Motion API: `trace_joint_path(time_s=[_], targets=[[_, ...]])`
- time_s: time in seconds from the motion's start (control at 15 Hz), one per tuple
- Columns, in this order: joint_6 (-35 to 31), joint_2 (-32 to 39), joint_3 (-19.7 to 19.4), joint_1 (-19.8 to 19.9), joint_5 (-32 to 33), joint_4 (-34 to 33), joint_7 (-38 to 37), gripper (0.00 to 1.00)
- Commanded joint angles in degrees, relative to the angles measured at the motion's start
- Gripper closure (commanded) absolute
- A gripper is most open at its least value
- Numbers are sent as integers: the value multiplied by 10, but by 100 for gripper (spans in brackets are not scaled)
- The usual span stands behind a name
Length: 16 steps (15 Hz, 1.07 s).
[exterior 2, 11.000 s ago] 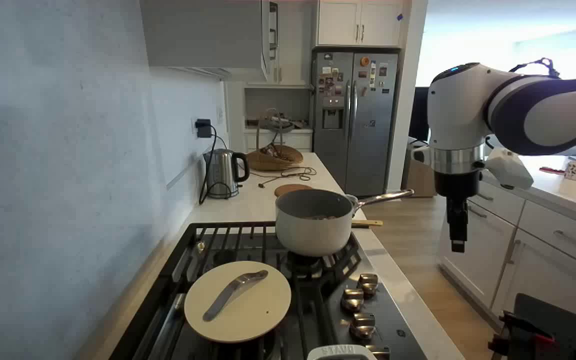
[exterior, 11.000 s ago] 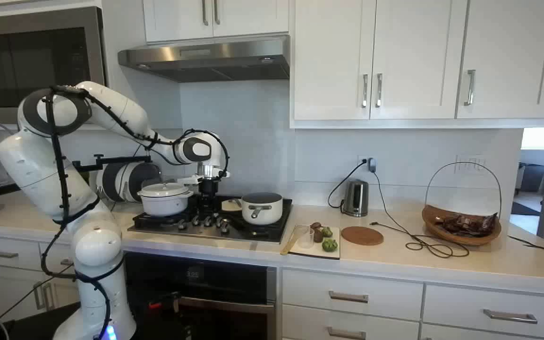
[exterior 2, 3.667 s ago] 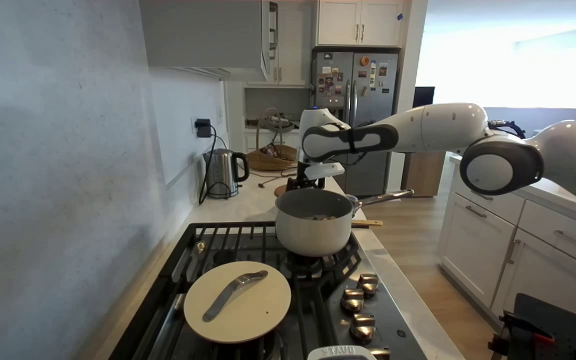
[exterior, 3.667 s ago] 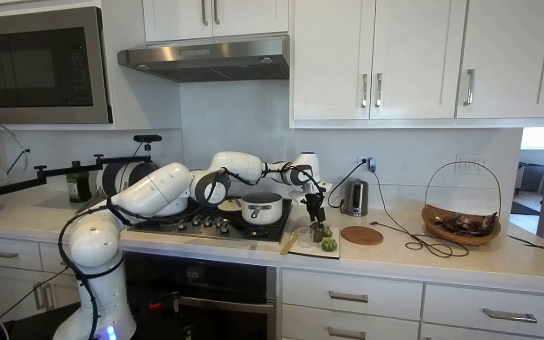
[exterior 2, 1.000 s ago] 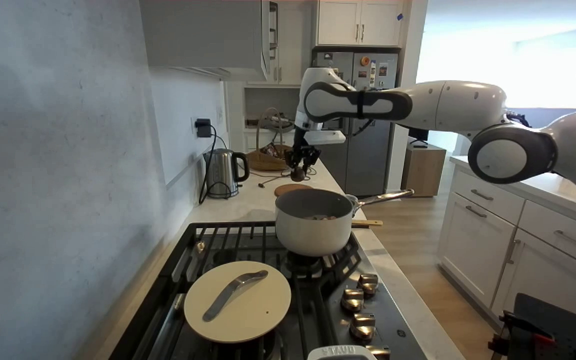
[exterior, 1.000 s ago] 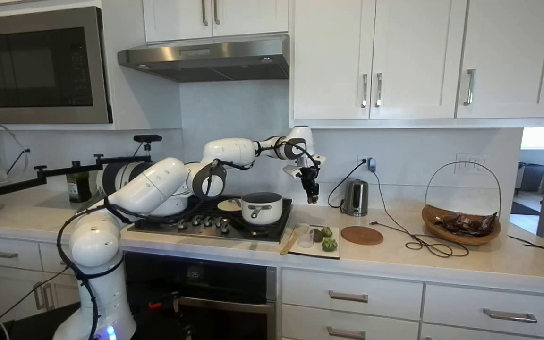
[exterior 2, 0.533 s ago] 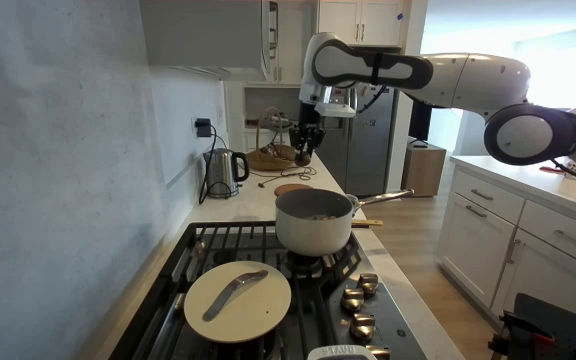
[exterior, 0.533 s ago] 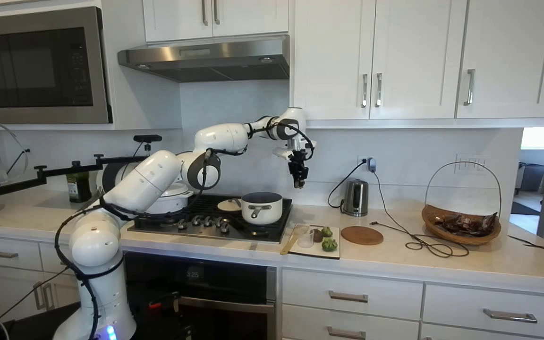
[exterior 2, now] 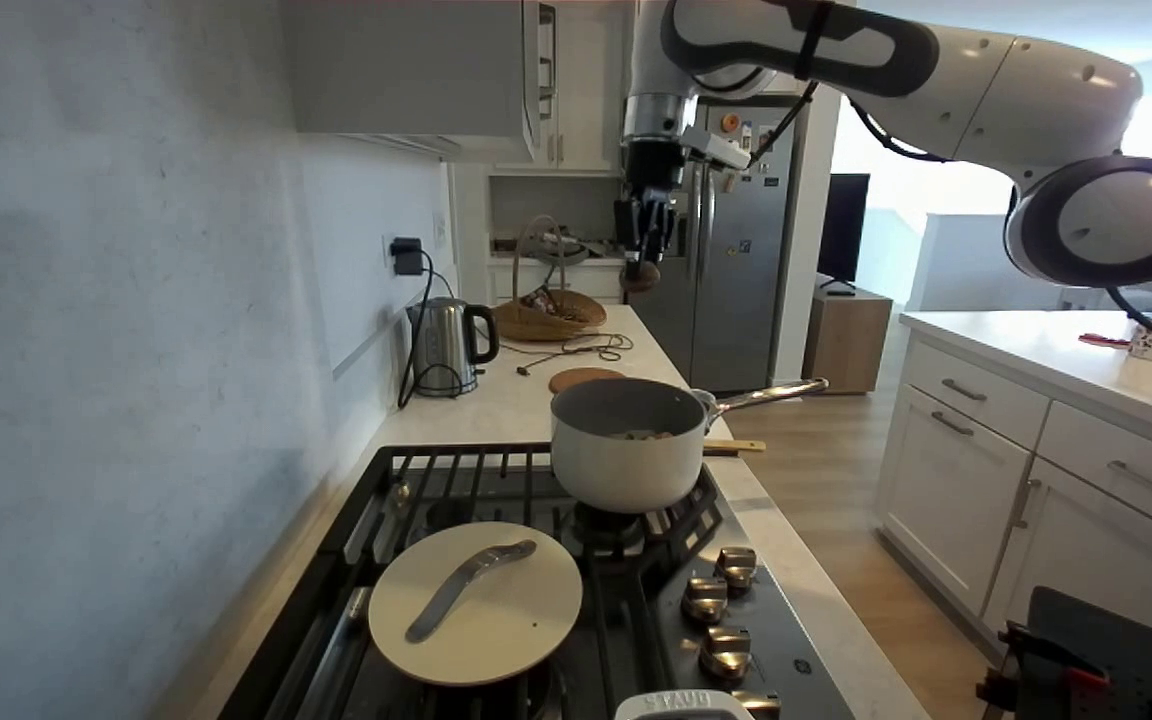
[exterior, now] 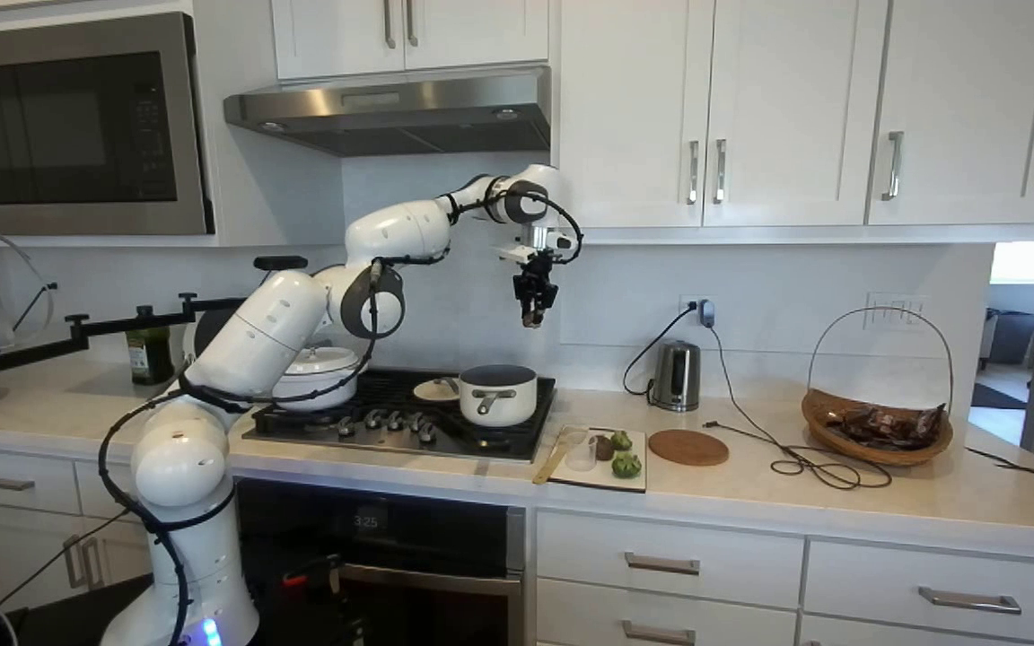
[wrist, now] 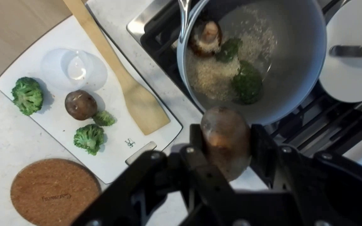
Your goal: Take the brown object from the chopping board and place it in the white pot
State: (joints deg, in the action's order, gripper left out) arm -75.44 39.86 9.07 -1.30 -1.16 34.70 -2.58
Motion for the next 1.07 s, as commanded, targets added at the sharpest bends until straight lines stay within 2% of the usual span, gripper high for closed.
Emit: trace_joint_path(time_s=[0.0, 0.2, 0.4, 0.73, 1.0], targets=[[54, -60, 17, 16, -21, 58, 36, 55], [90, -90, 22, 22, -29, 92, 58, 56], [102, -126, 28, 28, -38, 157, 79, 58], [71, -181, 38, 22, -45, 291, 107, 58], [16, -215, 52, 16, -47, 399, 119, 59]])
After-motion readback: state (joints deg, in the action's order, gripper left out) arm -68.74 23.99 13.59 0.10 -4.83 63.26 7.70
